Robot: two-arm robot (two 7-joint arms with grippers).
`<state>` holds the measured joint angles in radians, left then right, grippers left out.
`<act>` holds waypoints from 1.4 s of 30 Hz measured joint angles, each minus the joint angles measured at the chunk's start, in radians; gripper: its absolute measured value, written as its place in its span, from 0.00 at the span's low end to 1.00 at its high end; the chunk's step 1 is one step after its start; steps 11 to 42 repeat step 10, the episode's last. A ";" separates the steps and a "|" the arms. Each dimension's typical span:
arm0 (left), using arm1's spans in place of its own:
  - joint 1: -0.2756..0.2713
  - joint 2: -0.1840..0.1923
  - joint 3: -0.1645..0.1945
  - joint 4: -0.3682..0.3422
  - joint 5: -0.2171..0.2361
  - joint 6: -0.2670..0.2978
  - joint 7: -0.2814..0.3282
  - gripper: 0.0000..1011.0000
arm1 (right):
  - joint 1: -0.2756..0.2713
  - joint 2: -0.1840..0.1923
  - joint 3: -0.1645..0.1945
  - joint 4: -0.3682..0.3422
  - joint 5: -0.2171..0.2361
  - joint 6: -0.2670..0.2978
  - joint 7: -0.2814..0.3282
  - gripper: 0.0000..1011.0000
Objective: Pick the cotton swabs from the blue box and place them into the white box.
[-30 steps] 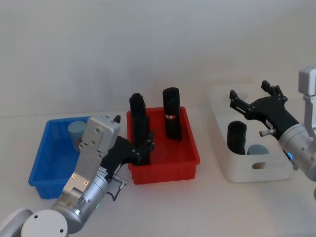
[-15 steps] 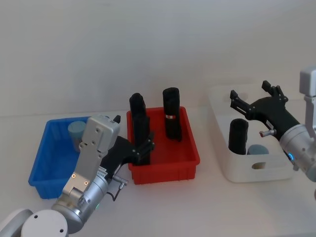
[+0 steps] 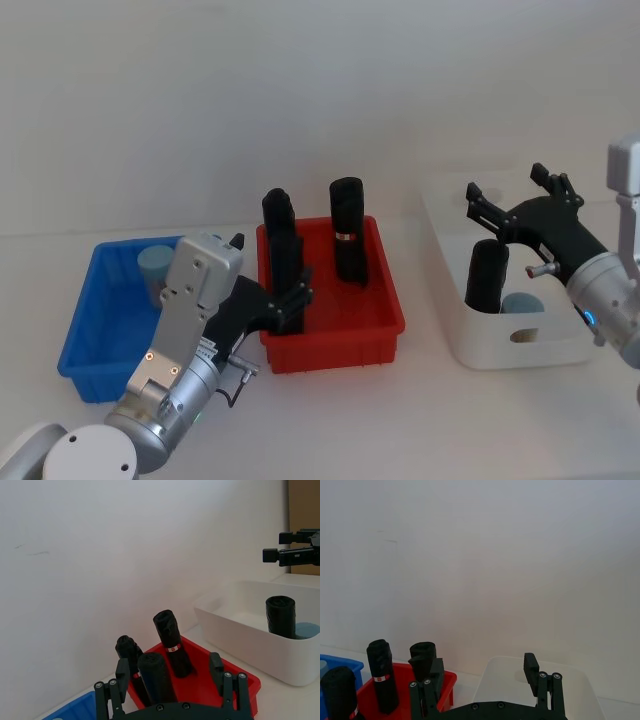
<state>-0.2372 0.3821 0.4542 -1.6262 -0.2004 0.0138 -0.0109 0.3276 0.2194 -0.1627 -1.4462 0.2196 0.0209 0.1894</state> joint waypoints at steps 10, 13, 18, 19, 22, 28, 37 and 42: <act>0.000 0.000 0.000 0.000 0.000 0.000 0.000 0.99 | -0.001 0.000 0.000 -0.001 0.000 0.000 0.000 0.99; 0.000 0.000 0.000 0.000 0.000 0.000 0.000 0.99 | -0.001 0.000 0.000 -0.001 0.000 0.000 0.000 0.99; 0.000 0.000 0.000 0.000 0.000 0.000 0.000 0.99 | -0.001 0.000 0.000 -0.001 0.000 0.000 0.000 0.99; 0.000 0.000 0.000 0.000 0.000 0.000 0.000 0.99 | -0.001 0.000 0.000 -0.001 0.000 0.000 0.000 0.99; 0.000 0.000 0.000 0.000 0.000 0.000 0.000 0.99 | -0.001 0.000 0.000 -0.001 0.000 0.000 0.000 0.99; 0.000 0.000 0.000 0.000 0.000 0.000 0.000 0.99 | -0.001 0.000 0.000 -0.001 0.000 0.000 0.000 0.99; 0.000 0.000 0.000 0.000 0.000 0.000 0.000 0.99 | -0.001 0.000 0.000 -0.001 0.000 0.000 0.000 0.99; 0.000 0.000 0.000 0.000 0.000 0.000 0.000 0.99 | -0.001 0.000 0.000 -0.001 0.000 0.000 0.000 0.99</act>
